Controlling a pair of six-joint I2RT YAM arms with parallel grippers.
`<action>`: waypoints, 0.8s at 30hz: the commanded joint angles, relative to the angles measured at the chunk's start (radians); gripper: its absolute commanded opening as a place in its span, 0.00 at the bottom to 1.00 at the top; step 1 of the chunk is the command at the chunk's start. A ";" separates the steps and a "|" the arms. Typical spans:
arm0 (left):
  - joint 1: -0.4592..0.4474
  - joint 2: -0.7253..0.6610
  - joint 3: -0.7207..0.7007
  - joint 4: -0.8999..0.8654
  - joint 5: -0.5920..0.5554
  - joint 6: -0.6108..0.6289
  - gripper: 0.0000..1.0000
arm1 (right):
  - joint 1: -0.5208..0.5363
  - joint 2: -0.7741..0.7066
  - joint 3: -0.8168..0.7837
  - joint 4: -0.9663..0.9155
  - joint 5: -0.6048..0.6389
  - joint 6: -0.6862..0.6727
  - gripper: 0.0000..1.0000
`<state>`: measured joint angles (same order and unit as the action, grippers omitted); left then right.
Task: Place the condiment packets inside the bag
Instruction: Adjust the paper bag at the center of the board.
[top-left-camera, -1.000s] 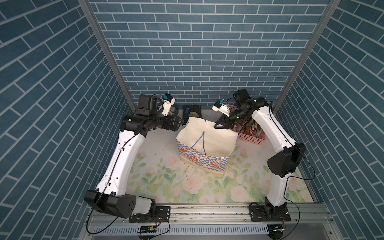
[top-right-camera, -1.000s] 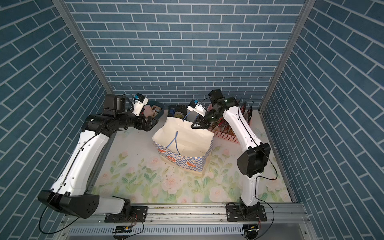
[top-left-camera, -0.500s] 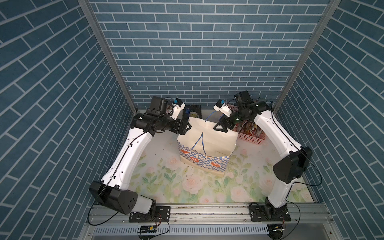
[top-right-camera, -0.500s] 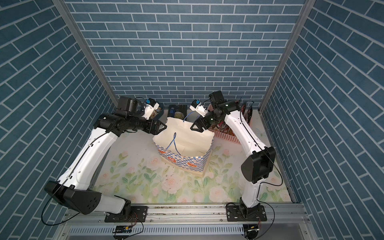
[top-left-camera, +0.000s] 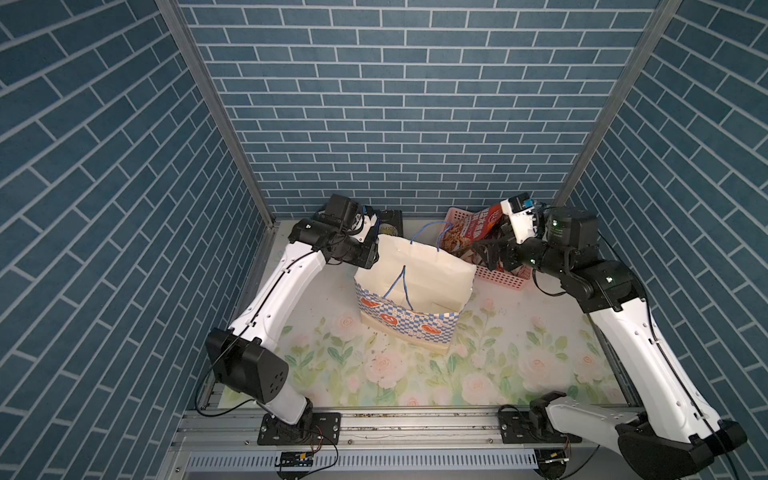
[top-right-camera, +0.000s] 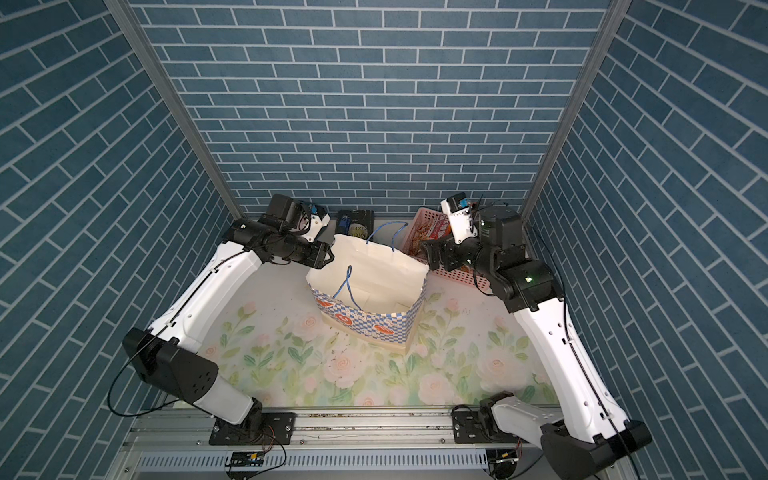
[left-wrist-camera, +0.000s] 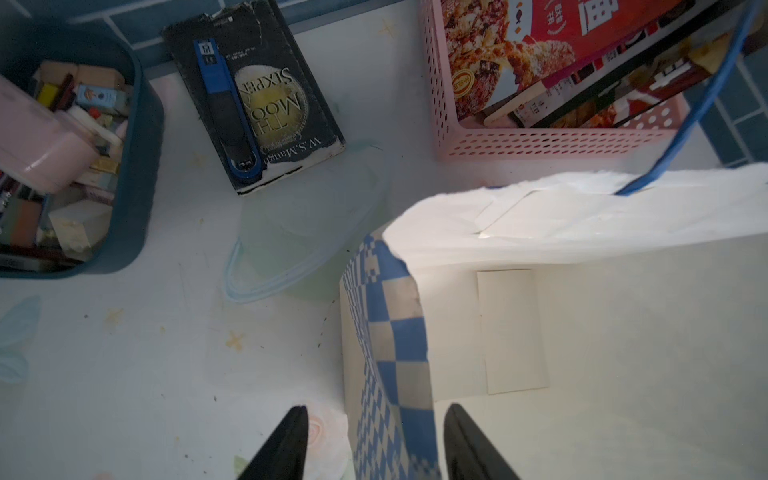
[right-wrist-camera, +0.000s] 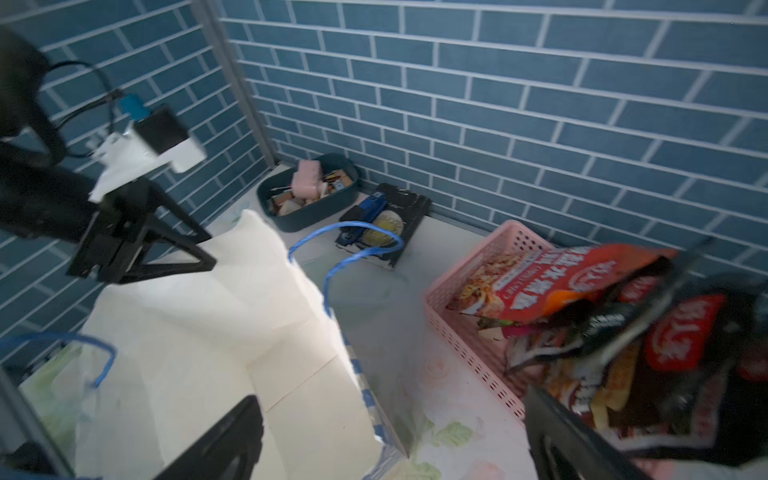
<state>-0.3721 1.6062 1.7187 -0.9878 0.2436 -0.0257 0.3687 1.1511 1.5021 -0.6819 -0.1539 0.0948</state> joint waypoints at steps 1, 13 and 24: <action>-0.004 0.012 0.044 0.012 -0.028 -0.019 0.42 | -0.101 0.004 0.007 -0.046 0.188 0.186 0.99; 0.085 -0.057 -0.052 0.041 -0.061 -0.107 0.00 | -0.433 0.185 0.027 -0.079 0.139 0.240 0.93; 0.167 -0.214 -0.239 0.159 0.032 -0.192 0.00 | -0.479 0.443 0.138 -0.028 0.083 0.200 0.80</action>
<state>-0.2089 1.4052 1.5005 -0.8745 0.2413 -0.1879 -0.1104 1.5654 1.5810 -0.7345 -0.0433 0.3061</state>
